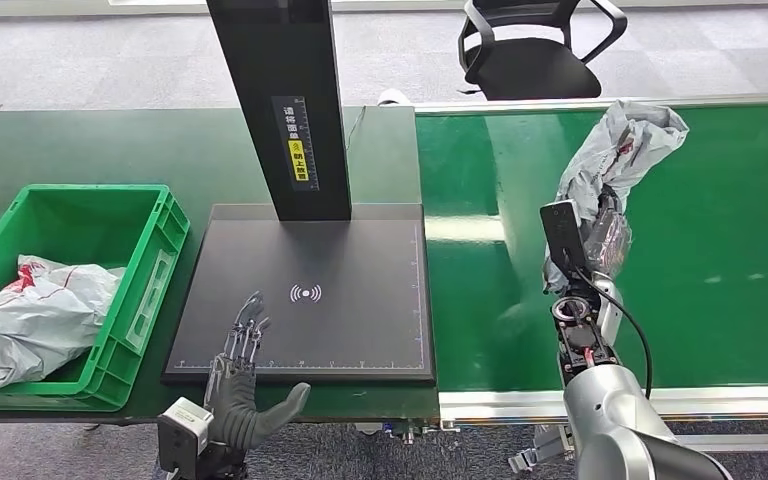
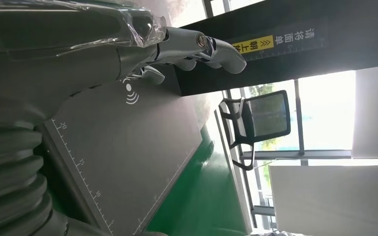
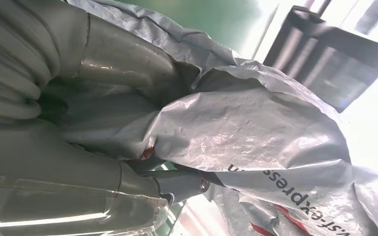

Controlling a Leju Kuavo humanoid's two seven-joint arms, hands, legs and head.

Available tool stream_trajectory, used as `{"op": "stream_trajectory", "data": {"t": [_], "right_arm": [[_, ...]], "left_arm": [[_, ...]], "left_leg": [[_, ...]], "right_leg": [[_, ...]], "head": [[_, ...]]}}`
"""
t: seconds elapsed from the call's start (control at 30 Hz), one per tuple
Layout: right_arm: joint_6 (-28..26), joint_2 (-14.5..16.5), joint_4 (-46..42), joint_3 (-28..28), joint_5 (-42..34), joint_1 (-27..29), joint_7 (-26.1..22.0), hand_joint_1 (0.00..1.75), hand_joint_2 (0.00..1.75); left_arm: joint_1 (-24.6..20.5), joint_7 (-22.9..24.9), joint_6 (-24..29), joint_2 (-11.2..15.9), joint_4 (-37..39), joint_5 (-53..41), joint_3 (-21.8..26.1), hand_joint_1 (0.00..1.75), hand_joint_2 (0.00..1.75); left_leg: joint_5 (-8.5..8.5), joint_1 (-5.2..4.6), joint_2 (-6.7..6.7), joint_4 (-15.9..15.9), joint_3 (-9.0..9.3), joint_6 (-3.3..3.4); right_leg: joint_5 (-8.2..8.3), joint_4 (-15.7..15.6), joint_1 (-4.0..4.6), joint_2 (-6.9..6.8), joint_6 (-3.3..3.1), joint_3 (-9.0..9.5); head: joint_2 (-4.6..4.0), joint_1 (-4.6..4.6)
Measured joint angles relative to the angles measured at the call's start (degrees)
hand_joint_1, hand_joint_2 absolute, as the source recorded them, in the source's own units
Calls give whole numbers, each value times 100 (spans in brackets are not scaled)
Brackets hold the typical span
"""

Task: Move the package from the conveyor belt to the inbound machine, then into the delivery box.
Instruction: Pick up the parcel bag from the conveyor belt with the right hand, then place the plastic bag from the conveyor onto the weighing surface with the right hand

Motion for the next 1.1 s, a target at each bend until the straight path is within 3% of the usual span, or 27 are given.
{"op": "stream_trajectory", "data": {"t": [0.13, 0.33, 0.4, 0.47, 0.6, 0.7, 0.9, 1.1], "right_arm": [[35, 284, -449, -139, -612, 63, -662, 175, 175], [231, 542, -939, -130, -904, 166, -800, 175, 175], [678, 635, -1109, -41, -1061, 229, -819, 175, 175], [1486, 785, -1282, 214, -1156, 309, -795, 175, 175], [3300, 1238, -1409, 1434, -1372, 440, -568, 175, 175], [3884, 1492, -1323, 2651, -2149, 430, -98, 175, 175], [4363, 1649, -894, 4778, -3379, 276, 663, 175, 175], [3776, 1653, -517, 5974, -3129, 29, 1743, 175, 175]], "left_arm": [[-3, 1, 2, -25, -5, -57, 2, 0, 175], [-10, 2, 2, -36, -4, -88, 2, 0, 175], [-23, 2, 1, -37, 1, -106, 2, 0, 175], [-72, -2, -4, -37, 24, -138, 0, 0, 175], [-262, -37, -16, -36, 127, -212, -8, 0, 175], [-328, -78, -9, -27, 201, -213, -16, 0, 175], [-389, -232, 51, 49, 387, -82, -71, 0, 175], [-357, -214, 96, 114, 445, -17, -91, 0, 175]], "left_leg": [[0, 0, 1, 0, -2, 0], [0, 0, 0, 0, -5, 0], [0, 0, 5, -1, -8, 0], [0, 0, 23, -2, -9, -1], [1, 5, 46, -2, -13, -4], [5, 11, 43, -3, -22, -10], [4, 10, 39, -2, -28, -9], [4, 9, 39, -1, -25, -9]], "right_leg": [[0, 0, 0, 0, 0, -5], [0, 0, 0, 2, 0, -7], [0, 1, 0, 6, -1, -9], [2, 4, 1, 23, -3, -17], [6, 18, 5, 52, -10, -45], [4, 23, 11, 49, -12, -52], [3, 20, 10, 47, -13, -53], [4, 18, 8, 47, -13, -52]], "head": [[0, -1], [0, 1], [0, 1], [0, 1], [0, -2], [0, -1], [0, 1], [0, 1]]}}
